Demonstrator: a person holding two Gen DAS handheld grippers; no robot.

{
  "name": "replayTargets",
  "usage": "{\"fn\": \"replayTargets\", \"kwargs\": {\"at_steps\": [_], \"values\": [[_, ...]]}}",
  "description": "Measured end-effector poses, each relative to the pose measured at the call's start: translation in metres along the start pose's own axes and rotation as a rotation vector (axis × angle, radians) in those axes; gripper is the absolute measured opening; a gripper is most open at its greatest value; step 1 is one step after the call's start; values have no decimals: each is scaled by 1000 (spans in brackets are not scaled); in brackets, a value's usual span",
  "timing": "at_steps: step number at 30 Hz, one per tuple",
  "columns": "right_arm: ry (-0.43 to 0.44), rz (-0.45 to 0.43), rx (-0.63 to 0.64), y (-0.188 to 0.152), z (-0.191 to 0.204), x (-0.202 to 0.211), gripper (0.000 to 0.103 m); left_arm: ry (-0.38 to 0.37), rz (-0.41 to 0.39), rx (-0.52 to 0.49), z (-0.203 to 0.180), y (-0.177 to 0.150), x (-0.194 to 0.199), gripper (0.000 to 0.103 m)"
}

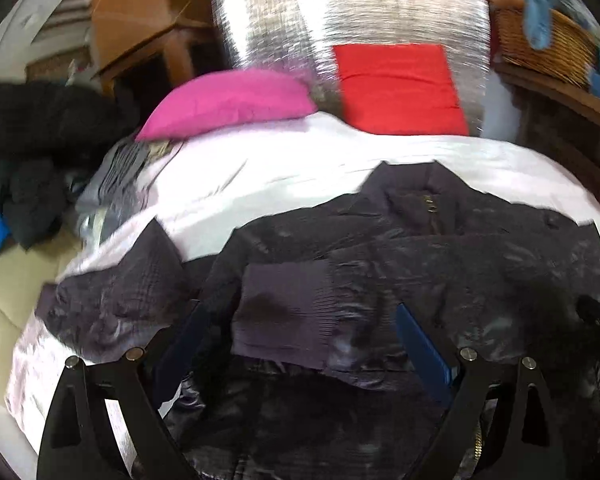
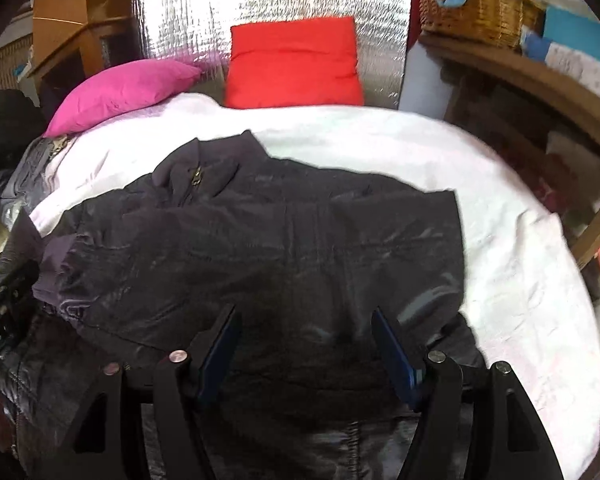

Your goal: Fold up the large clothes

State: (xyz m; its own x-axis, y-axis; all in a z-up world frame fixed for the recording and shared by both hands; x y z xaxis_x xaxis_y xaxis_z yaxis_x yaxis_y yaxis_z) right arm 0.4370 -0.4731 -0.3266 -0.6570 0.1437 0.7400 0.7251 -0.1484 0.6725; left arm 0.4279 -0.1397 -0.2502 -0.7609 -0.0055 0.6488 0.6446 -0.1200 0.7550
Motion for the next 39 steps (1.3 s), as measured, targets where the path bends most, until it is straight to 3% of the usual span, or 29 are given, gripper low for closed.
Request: {"fn": "replayTargets", "kwargs": {"at_steps": [10,39], "values": [[-51,-57,36,5,1,19,71,43,20,120,37,2,-9,95],[-79,-101,72,10,12,23,71,68,2,89,40,3,-5,95]]}}
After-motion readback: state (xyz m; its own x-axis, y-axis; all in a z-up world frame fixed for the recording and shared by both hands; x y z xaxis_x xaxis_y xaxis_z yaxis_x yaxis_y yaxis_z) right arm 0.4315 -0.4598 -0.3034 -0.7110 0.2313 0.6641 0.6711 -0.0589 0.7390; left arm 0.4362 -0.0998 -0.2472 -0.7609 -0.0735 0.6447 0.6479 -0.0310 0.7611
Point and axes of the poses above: each gripper's, at about its wrist camera, not at the fingertips, and x roughly against the way its jaws point, z to its left, y to its top, the point moved 7 cm from there along -x, roughly the way its jaws point, and after that the axes turned 2 degrees about x, right-handed, at the moved point
